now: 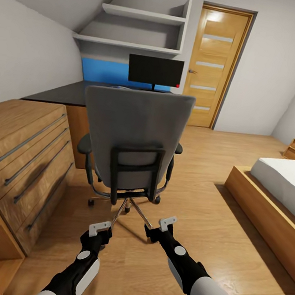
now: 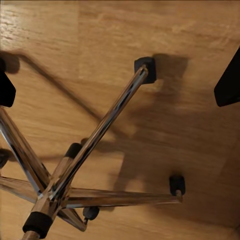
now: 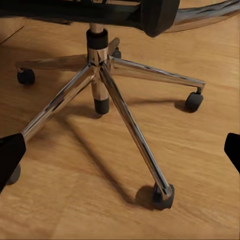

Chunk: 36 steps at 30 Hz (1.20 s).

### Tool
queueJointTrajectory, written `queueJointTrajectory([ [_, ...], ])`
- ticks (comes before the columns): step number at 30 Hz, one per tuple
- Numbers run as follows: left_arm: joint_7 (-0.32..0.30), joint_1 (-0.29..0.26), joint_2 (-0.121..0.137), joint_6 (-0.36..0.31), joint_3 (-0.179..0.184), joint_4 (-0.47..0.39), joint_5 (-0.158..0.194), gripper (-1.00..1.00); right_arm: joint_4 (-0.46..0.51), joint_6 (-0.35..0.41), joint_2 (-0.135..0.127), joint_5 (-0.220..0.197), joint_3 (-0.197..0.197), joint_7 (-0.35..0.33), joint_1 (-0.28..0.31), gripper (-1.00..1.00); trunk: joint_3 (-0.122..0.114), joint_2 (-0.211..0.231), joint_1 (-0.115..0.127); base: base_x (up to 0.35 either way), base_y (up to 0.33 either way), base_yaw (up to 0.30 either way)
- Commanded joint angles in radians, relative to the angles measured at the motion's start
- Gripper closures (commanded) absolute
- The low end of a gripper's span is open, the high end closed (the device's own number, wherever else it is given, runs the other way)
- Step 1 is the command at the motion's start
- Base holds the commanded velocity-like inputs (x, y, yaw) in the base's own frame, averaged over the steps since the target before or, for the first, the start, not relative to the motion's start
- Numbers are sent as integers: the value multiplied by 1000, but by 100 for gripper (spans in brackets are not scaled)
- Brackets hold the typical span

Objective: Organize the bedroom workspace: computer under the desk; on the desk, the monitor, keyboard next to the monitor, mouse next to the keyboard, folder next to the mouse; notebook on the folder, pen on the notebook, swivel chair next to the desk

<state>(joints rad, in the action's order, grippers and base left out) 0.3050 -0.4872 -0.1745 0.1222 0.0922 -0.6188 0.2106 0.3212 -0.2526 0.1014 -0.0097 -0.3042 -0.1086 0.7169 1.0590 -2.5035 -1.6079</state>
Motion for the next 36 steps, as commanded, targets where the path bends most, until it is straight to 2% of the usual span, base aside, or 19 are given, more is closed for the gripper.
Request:
queueJointTrajectory([
  [1,5,-1,0,5,3,1,9,-100,0,-4,0,-1,-1,-2,1,-100,5,-1,0,0,0,0],
  [6,5,-1,0,5,3,1,8,-100,3,-5,0,-3,0,-2,1,-100,24,-2,-2,0,0,0],
  [21,5,-1,0,5,2,1,8,-100,4,-12,0,-6,2,1,1,-100,24,-2,-2,6,0,0],
  [36,4,-1,0,6,3,2,9,-100,4,-13,0,-6,2,1,1,-100,24,-2,-2,217,0,0],
])
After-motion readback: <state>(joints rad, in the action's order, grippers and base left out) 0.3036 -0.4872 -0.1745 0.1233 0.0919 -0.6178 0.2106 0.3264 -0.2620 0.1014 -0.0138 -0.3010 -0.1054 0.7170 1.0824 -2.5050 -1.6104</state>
